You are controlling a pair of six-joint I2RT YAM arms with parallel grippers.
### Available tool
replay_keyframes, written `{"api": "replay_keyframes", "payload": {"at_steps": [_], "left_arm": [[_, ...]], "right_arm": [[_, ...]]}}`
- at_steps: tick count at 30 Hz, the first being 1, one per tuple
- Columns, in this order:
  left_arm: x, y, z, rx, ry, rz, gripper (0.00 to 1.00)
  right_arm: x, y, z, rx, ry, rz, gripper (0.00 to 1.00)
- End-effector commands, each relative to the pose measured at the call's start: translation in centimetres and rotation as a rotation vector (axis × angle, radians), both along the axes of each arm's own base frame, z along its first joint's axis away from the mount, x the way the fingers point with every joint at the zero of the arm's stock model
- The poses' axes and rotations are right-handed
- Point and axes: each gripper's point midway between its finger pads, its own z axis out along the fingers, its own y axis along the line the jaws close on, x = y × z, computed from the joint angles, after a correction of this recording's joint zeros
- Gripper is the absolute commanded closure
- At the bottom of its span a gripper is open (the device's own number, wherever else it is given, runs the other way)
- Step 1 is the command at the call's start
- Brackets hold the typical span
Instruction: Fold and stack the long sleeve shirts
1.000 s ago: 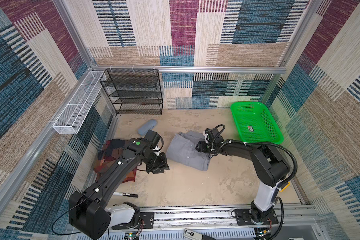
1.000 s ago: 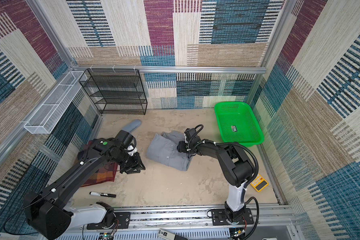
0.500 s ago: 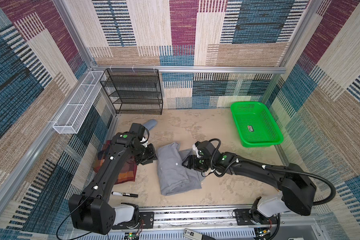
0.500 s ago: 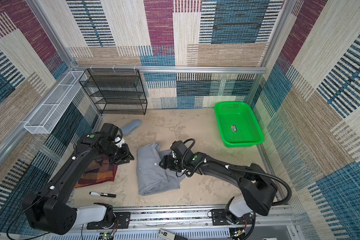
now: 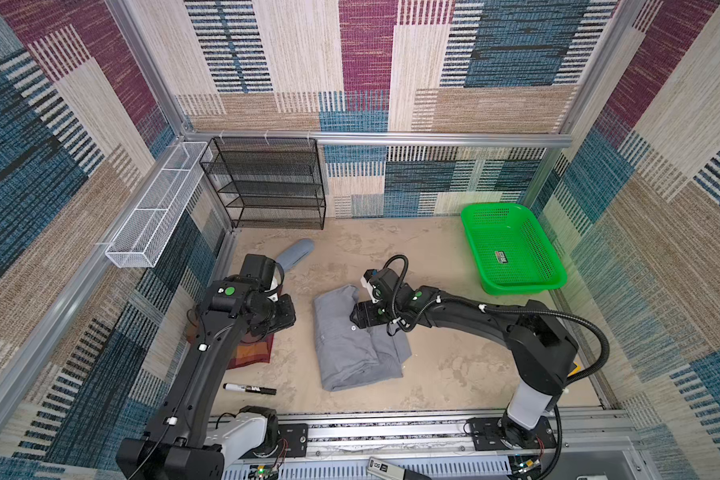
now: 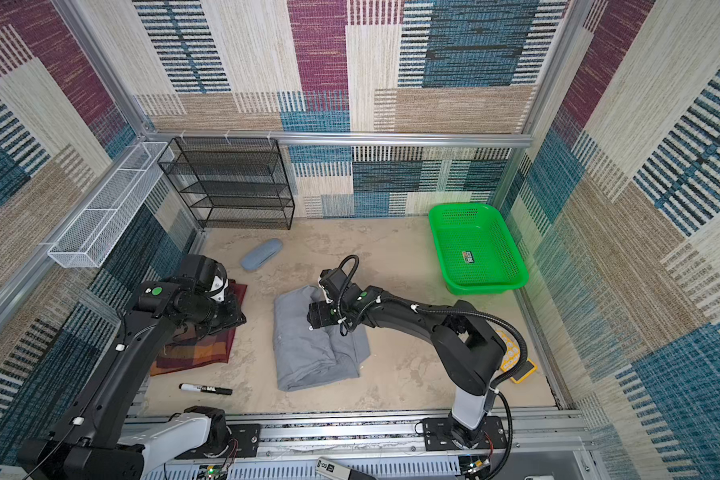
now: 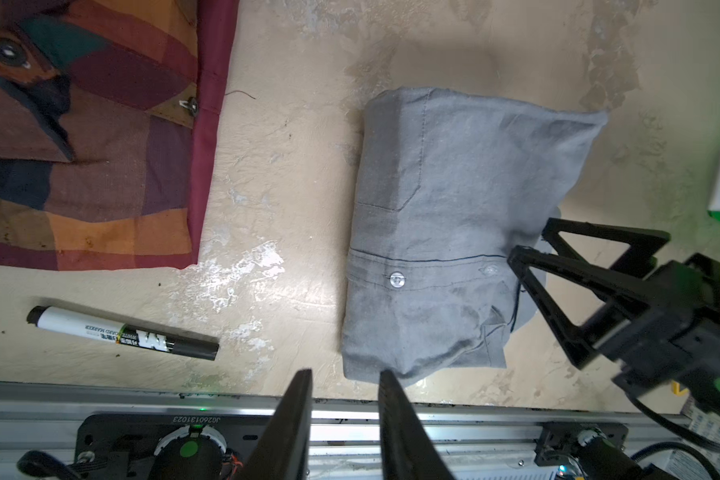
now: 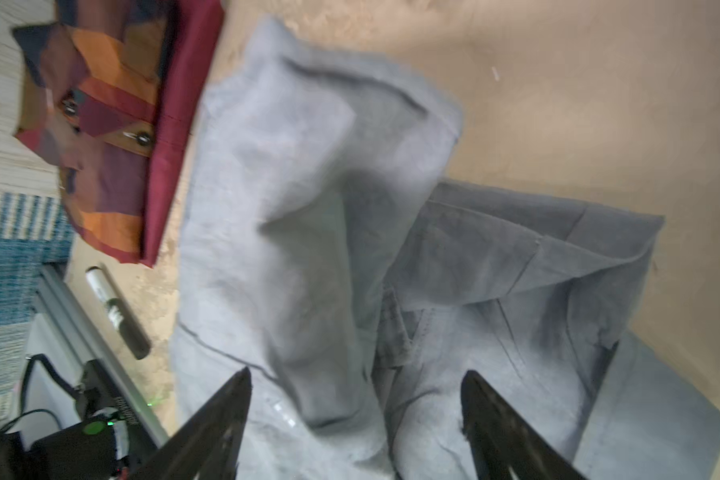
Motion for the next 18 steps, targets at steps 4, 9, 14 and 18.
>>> {"api": "replay_keyframes", "payload": {"at_steps": [4, 9, 14, 18], "left_arm": [[0.1, 0.2, -1.0, 0.007, 0.017, 0.008, 0.69], [0.3, -0.3, -1.5, -0.023, 0.025, 0.009, 0.70], [0.5, -1.1, -1.9, -0.069, 0.050, 0.003, 0.70], [0.4, -2.3, -2.1, -0.131, 0.078, -0.014, 0.70]], "right_arm": [[-0.7, 3.1, 0.3, 0.154, 0.019, 0.105, 0.33], [-1.9, 3.9, 1.2, 0.238, 0.048, 0.148, 0.66], [-2.9, 2.9, 3.5, 0.280, 0.045, 0.138, 0.98], [-3.8, 0.8, 6.1, 0.298, 0.016, 0.086, 1.00]]}}
